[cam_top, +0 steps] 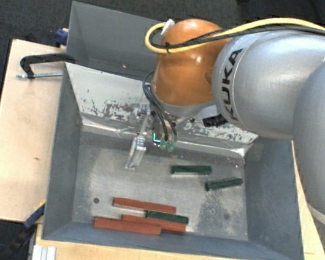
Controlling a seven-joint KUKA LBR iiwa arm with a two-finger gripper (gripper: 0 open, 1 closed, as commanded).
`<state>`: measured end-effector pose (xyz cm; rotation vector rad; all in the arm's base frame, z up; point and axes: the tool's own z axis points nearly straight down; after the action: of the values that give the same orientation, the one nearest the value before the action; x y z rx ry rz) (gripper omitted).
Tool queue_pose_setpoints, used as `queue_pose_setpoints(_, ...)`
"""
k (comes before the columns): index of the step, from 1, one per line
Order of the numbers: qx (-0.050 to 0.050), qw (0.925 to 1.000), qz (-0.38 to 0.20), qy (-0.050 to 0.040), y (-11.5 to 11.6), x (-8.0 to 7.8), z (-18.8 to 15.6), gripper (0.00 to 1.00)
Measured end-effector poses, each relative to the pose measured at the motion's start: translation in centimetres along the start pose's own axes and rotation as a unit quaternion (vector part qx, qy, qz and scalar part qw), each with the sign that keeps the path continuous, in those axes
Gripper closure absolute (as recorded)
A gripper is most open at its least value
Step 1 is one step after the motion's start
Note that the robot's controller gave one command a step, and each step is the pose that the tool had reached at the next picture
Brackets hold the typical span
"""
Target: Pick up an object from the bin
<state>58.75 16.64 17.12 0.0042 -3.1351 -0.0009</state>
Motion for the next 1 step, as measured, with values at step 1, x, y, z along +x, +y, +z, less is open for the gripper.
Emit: queue_pose_setpoints(1,0.002,0.9720,-0.235,-0.0017,-7.57,6.54,1.01,0.00)
